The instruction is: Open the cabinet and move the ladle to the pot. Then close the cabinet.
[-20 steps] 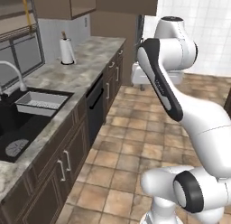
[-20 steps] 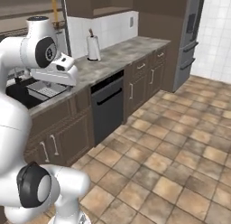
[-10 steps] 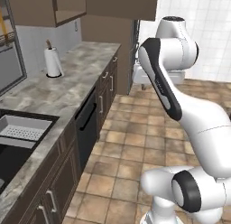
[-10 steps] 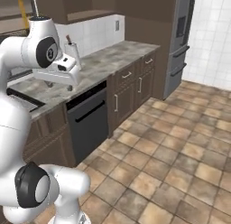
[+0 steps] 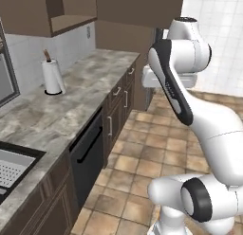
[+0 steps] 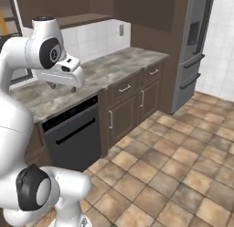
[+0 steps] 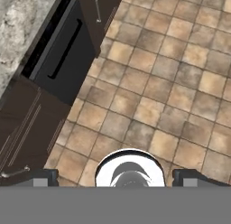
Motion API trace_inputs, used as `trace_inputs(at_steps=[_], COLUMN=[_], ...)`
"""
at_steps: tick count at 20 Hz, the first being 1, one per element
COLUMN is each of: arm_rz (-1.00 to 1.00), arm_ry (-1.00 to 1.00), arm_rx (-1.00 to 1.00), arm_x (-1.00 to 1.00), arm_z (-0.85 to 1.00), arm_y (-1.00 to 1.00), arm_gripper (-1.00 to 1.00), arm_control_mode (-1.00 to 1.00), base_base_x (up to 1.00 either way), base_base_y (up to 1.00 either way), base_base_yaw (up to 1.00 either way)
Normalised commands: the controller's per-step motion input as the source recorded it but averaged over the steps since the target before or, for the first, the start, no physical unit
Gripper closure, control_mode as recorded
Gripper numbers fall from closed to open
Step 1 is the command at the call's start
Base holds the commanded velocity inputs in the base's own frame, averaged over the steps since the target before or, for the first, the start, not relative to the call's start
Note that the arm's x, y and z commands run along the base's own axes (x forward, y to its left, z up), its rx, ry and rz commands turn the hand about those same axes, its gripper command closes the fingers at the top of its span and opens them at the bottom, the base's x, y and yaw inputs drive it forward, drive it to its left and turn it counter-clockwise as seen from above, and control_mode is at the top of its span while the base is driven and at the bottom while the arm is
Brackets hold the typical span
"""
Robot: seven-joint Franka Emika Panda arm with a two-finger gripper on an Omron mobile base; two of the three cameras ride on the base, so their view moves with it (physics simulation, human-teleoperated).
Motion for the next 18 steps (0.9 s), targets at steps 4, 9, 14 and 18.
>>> trace_inputs(at_steps=[4,9,14,18], arm_rz=[0.0,0.0,0.0,0.0], arm_ry=[0.0,0.0,0.0,0.0], arm_rx=[0.0,0.0,0.0,0.0], arm_x=[0.0,0.0,0.0,0.0], arm_z=[0.0,0.0,0.0,0.0], arm_y=[0.0,0.0,0.0,0.0], arm_gripper=[-1.0,-1.0,-1.0,-1.0], arm_control_mode=[1.0,1.0,1.0,1.0], base_base_x=[1.0,1.0,1.0,1.0], base_base_y=[-0.56,-0.59,-0.57,-0.47], base_base_yaw=[0.35,0.36,0.38,0.5])
